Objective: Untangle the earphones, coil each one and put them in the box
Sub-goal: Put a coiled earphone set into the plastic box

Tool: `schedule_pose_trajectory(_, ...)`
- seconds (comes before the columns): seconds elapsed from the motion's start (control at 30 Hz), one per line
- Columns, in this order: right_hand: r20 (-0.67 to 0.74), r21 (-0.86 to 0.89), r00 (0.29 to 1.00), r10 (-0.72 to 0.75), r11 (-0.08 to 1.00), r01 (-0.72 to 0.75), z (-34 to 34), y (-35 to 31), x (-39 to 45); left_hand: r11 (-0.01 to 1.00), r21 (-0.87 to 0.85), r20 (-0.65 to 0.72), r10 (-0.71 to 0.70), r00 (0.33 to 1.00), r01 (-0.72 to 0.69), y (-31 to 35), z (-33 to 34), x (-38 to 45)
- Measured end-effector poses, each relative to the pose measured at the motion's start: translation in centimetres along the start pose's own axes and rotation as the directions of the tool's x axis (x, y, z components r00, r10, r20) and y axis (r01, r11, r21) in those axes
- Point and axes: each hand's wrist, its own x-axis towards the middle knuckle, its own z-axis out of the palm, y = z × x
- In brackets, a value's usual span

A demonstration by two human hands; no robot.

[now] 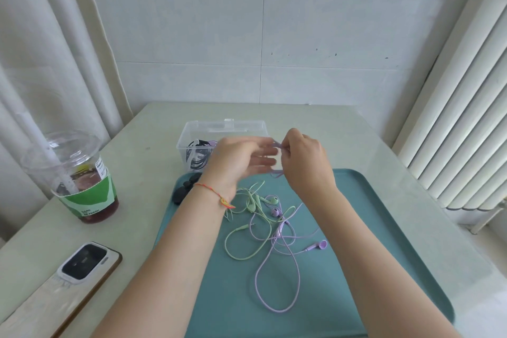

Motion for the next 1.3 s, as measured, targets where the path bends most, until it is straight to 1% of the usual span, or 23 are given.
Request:
schedule_pose_trajectory(0.03, 0.033, 0.034, 0.999, -0.026, 0.999, 0.025, -0.3, -0.1, 0.1, 0.988, 0.124, -0.111, 0.1, 0.989, -0.086, 0.1, -0.7, 0.5)
schedule_pose_trajectory(0.07, 0.071, 0.081, 0.995, -0.064, 0.995, 0.058, -0.6, -0.3, 0.1, 0.945, 0.282, -0.184, 0.224, 0.957, -0.167, 0.1, -1.4, 0.9)
schedule_pose_trajectory(0.1, 0.103, 0.133, 0.989, -0.108, 0.987, 0.094, -0.8, -0.6, 0.0, 0.884, 0.42, -0.192, 0.31, 0.931, -0.208, -0.1, -1.9, 1.3)
schedule_pose_trajectory(0.13, 0.128, 0.174, 0.98, -0.151, 0.976, 0.128, -1.0, -1.1, -0.2, 0.842, 0.5, -0.15, 0.313, 0.938, -0.201, -0.3, -2.3, 1.4)
schedule_pose_trajectory(0.2, 0.16, 0.215, 0.966, -0.205, 0.962, 0.168, -1.2, -1.9, -0.4, 0.853, 0.511, -0.022, 0.135, 0.991, -0.104, -0.8, -2.4, 1.8)
schedule_pose_trajectory(0.23, 0.171, 0.229, 0.962, -0.215, 0.958, 0.174, -1.3, -2.1, -0.6, 0.86, 0.506, 0.035, 0.055, 0.998, -0.066, -1.0, -2.3, 1.7)
schedule_pose_trajectory(0.27, 0.177, 0.245, 0.959, -0.22, 0.954, 0.174, -1.3, -2.2, -0.6, 0.852, 0.522, 0.069, 0.018, 0.997, -0.051, -1.0, -2.3, 1.5)
schedule_pose_trajectory(0.4, 0.194, 0.379, 0.962, -0.19, 0.919, 0.105, -1.3, -2.5, -0.8, 0.773, 0.628, 0.04, 0.077, 0.996, -0.085, -1.1, -2.9, 1.0)
schedule_pose_trajectory(0.47, 0.203, 0.397, 0.962, -0.184, 0.913, 0.091, -1.0, -2.9, -0.7, 0.799, 0.596, 0.033, 0.079, 0.996, -0.083, -1.5, -3.6, 0.9)
schedule_pose_trajectory(0.57, 0.209, 0.428, 0.961, -0.181, 0.901, 0.077, -0.2, -4.1, -0.7, 0.908, 0.415, -0.011, 0.061, 0.998, -0.051, -2.0, -4.4, 0.8)
schedule_pose_trajectory(0.63, 0.195, 0.448, 0.963, -0.184, 0.89, 0.079, 0.5, -5.0, -0.8, 0.96, 0.279, -0.053, 0.012, 0.999, 0.004, -2.0, -4.9, 0.6)
schedule_pose_trajectory(0.7, 0.175, 0.472, 0.969, -0.172, 0.879, 0.071, 1.1, -5.5, -1.1, 0.989, 0.13, -0.044, -0.069, 0.997, 0.074, -1.7, -5.2, 0.4)
schedule_pose_trajectory(0.73, 0.163, 0.491, 0.974, -0.155, 0.869, 0.056, 1.2, -5.7, -1.2, 0.991, 0.091, -0.033, -0.093, 0.995, 0.096, -1.6, -5.4, 0.3)
schedule_pose_trajectory(0.87, 0.148, 0.579, 0.985, -0.088, 0.815, -0.014, 1.7, -6.0, -1.2, 0.987, 0.09, -0.03, -0.129, 0.991, 0.131, -1.6, -6.2, 0.6)
schedule_pose_trajectory(0.93, 0.152, 0.581, 0.986, -0.074, 0.814, -0.028, 2.1, -6.2, -1.3, 0.986, 0.1, -0.039, -0.13, 0.991, 0.133, -1.7, -6.4, 0.6)
schedule_pose_trajectory(1.0, 0.152, 0.565, 0.987, -0.054, 0.824, -0.042, 2.6, -6.4, -1.2, 0.971, 0.223, -0.054, -0.073, 0.996, 0.083, -1.6, -6.9, 0.7)
schedule_pose_trajectory(1.1, 0.152, 0.554, 0.988, -0.014, 0.829, -0.073, 3.2, -6.3, -0.9, 0.895, 0.446, -0.111, 0.061, 0.992, -0.005, -1.4, -8.7, 1.0)
schedule_pose_trajectory(1.13, 0.156, 0.557, 0.988, -0.001, 0.826, -0.087, 3.3, -6.2, -0.8, 0.832, 0.554, -0.144, 0.121, 0.982, -0.021, -1.4, -9.6, 1.3)
schedule_pose_trajectory(1.17, 0.16, 0.561, 0.987, 0.011, 0.822, -0.101, 3.3, -6.0, -0.8, 0.72, 0.694, -0.163, 0.182, 0.97, -0.019, -1.5, -10.4, 1.5)
schedule_pose_trajectory(1.2, 0.165, 0.565, 0.986, 0.022, 0.817, -0.113, 3.3, -5.9, -0.8, 0.575, 0.818, -0.158, 0.22, 0.963, 0.003, -1.6, -11.0, 1.6)
schedule_pose_trajectory(1.23, 0.17, 0.567, 0.985, 0.031, 0.814, -0.124, 3.4, -5.7, -0.8, 0.436, 0.899, -0.141, 0.216, 0.966, 0.034, -1.7, -11.5, 1.5)
schedule_pose_trajectory(1.27, 0.177, 0.565, 0.983, 0.038, 0.814, -0.134, 3.4, -5.6, -0.9, 0.32, 0.946, -0.117, 0.177, 0.977, 0.055, -1.9, -11.8, 1.5)
schedule_pose_trajectory(1.3, 0.184, 0.558, 0.982, 0.045, 0.818, -0.141, 3.5, -5.5, -0.9, 0.238, 0.969, -0.097, 0.114, 0.989, 0.067, -2.1, -11.8, 1.4)
